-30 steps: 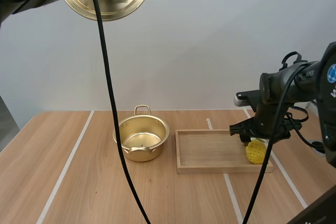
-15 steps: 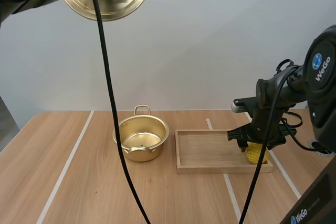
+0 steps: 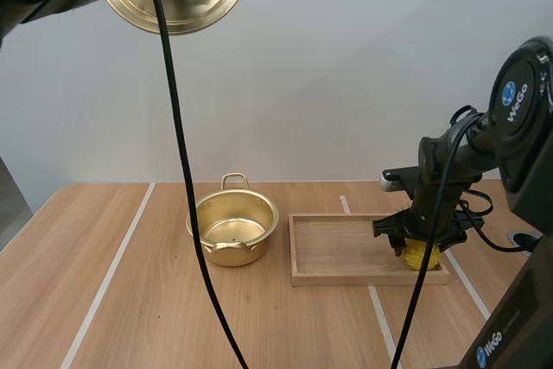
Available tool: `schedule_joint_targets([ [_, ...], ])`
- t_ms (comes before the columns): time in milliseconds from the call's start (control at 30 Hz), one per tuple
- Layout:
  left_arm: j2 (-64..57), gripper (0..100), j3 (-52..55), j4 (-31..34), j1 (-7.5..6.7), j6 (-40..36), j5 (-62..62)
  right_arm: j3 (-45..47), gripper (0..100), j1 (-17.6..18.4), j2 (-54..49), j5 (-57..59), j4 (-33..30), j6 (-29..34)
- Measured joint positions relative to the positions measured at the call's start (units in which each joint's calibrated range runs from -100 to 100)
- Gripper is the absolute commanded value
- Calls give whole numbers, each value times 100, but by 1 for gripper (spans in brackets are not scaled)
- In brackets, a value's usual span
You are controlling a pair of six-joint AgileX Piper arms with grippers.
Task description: Open the pot, put the pineapple inside, and close it
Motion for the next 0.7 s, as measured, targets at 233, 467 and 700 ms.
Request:
schedule_joint_targets([
  [233,0,0,0,0,0,0,0,0,41,0,13,-54,-33,0],
  [467,0,0,0,0,0,0,0,0,0,0,75,-125,-148,0],
  [700,0,0,0,0,0,0,0,0,0,0,75,-289,-54,0],
])
